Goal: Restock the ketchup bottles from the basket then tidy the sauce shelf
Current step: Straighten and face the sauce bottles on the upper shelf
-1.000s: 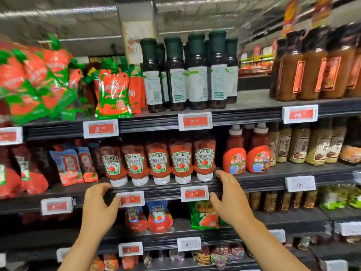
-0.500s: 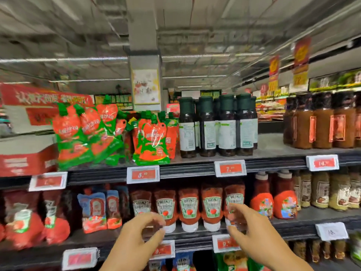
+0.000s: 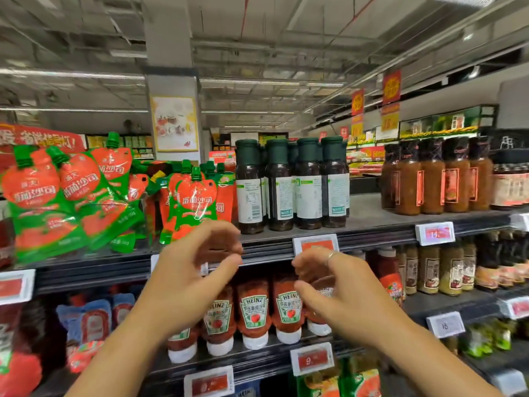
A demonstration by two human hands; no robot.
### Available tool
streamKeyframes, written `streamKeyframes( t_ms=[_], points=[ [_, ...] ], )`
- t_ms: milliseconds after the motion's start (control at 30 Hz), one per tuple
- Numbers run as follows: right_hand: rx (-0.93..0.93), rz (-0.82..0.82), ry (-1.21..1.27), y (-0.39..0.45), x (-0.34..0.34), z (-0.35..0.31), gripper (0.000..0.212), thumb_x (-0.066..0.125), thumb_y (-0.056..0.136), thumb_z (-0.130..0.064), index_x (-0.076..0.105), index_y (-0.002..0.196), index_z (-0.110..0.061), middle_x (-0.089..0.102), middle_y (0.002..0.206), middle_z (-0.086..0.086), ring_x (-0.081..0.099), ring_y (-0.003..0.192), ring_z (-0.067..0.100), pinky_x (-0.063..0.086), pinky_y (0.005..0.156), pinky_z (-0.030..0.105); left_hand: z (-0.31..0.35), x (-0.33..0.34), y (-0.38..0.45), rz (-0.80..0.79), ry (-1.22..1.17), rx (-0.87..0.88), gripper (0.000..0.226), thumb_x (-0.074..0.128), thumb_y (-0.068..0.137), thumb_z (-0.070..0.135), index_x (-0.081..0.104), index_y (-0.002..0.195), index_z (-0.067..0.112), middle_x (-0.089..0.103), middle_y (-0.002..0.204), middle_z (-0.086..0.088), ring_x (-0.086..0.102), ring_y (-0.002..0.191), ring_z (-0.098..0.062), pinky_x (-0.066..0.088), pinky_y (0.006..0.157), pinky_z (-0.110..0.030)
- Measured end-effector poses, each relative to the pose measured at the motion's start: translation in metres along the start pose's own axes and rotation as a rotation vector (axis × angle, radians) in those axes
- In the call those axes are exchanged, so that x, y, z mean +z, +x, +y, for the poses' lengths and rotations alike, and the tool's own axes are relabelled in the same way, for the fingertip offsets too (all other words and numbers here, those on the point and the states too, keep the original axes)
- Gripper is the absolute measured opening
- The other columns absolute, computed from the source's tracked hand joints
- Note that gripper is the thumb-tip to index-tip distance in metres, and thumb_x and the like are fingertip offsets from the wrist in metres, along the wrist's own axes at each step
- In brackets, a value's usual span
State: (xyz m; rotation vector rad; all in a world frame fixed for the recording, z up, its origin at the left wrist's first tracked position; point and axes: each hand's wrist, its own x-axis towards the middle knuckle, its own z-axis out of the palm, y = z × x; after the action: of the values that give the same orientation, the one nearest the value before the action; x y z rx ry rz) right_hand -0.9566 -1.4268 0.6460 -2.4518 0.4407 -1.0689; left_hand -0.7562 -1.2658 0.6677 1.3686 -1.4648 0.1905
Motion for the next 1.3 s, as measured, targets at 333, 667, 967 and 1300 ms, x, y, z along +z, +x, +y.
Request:
streamKeyframes(
  t_ms=[333, 667, 967, 1300],
  points=[
    [-0.326, 0.050, -0.245, 0.114, -0.077, -0.038, 0.022, 0.068, 0.086, -0.029, 0.068, 0.108, -0.029, 0.070, 0.095, -0.016, 0.066, 0.089, 0.000, 0.057, 0.082, 0.026, 0.024, -0.007, 0.166, 0.149, 0.269, 0.058, 0.046, 0.069, 0.083, 0.021, 0.056, 0.126, 0.030, 0.061, 0.115, -0.002, 0.062, 0.105, -0.011, 0.052, 0.099, -0.032],
    [-0.548, 0.032, -0.487, 0.165, -0.099, -0.006, 0.027, 0.066, 0.087, -0.029, 0.068, 0.113, -0.021, 0.070, 0.108, -0.002, 0.065, 0.102, 0.020, 0.051, 0.087, 0.032, 0.022, 0.008, 0.225, -0.088, 0.823, -0.170, 0.053, 0.065, 0.089, 0.035, 0.051, 0.139, 0.023, 0.060, 0.133, -0.006, 0.058, 0.114, -0.022, 0.039, 0.086, -0.025],
    [-0.580, 0.032, -0.318, 0.160, -0.098, 0.019, 0.029, 0.062, 0.086, -0.035, 0.067, 0.114, -0.027, 0.069, 0.106, -0.008, 0.061, 0.094, 0.012, 0.055, 0.087, 0.033, 0.027, 0.009, 0.239, -0.085, 1.051, -0.211, 0.050, 0.061, 0.090, 0.060, 0.069, 0.122, 0.023, 0.069, 0.121, -0.006, 0.062, 0.104, -0.022, 0.045, 0.082, -0.029],
    [-0.506, 0.046, -0.376, 0.189, -0.077, -0.016, 0.027, 0.064, 0.086, -0.035, 0.066, 0.112, -0.030, 0.070, 0.103, -0.010, 0.060, 0.089, 0.010, 0.052, 0.082, 0.028, 0.020, -0.023, 0.257, -0.293, 0.959, -0.178, 0.040, 0.063, 0.088, 0.061, 0.074, 0.107, 0.027, 0.077, 0.095, 0.004, 0.071, 0.079, -0.010, 0.054, 0.079, -0.030]
  ],
)
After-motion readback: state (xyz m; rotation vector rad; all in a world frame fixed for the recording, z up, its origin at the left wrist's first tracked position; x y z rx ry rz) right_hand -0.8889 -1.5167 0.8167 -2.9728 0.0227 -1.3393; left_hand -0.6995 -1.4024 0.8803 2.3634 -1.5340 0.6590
